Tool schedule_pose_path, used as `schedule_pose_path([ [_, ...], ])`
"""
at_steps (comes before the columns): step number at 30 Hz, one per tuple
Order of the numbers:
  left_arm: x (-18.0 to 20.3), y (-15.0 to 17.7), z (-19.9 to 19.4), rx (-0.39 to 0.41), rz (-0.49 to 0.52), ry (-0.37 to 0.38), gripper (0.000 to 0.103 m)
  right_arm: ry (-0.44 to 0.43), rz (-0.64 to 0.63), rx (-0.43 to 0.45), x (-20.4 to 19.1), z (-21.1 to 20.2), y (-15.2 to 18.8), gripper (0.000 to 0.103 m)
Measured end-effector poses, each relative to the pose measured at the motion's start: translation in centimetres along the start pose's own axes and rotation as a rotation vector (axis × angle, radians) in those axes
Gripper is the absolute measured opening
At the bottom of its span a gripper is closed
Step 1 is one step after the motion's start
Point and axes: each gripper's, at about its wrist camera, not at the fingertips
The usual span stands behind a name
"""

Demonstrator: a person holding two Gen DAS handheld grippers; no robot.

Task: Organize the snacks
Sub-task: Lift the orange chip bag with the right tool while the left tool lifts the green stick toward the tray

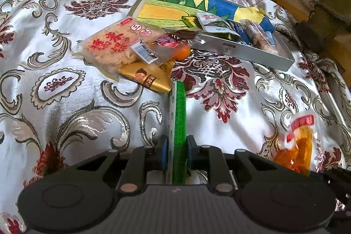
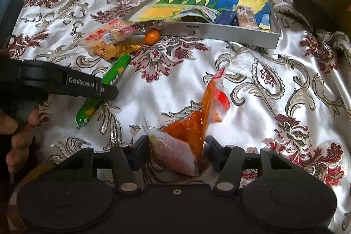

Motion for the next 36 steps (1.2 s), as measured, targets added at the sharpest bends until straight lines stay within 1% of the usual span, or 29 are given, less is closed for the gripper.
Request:
schedule_pose_path([
  [5, 0.5, 0.1, -0.5, -0.002, 0.018, -0.001, 0.018, -0.016, -0.013, 0.068, -0.3, 0.1, 0.0, 0.055],
  [10, 1.0, 0.3, -0.8, -0.017, 0.05, -0.01, 0.018, 0.019, -0.072, 0.126, -1.1, 0.8, 0.2, 0.055],
  [13, 0.9, 0.5, -1.5, -0.026, 0.015, 0.011, 0.019, 0.03, -0.062, 0.133, -0.9, 1.0, 0.3, 0.055],
  [18, 0.2, 1.4, -3.2, -0.003, -0.065, 0.049, 0.019, 0.025, -0.057, 0.151, -0.9, 0.6, 0.4, 0.055],
  [20, 0.4, 1.9, -3.8, -0.003, -0.063, 0.043, 0.019, 0.021, -0.068, 0.167, -1.1, 0.1, 0.5, 0.055],
  [23, 0.8, 2.6, -4.3, -0.024, -0.051, 0.024, 0.019, 0.019, -0.087, 0.195, -1.3, -0.7, 0.6, 0.055],
  [29, 0.6, 3.0, -5.3, -0.055, -0.121, 0.061, 0.019, 0.016, -0.089, 0.215, -1.4, -1.3, 0.7, 0.055],
  [36, -0.1, 3.0, -6.1, -0.053, -0.186, 0.087, 0.018, 0.013, -0.069, 0.215, -1.1, -1.2, 0.7, 0.055],
])
Point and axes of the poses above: each gripper's, at about its wrist camera, not at the fingertips, and z roughly the way its jaws point, x to its right, y to its underside, and after that the axes turned 12 degrees about z, right-handed
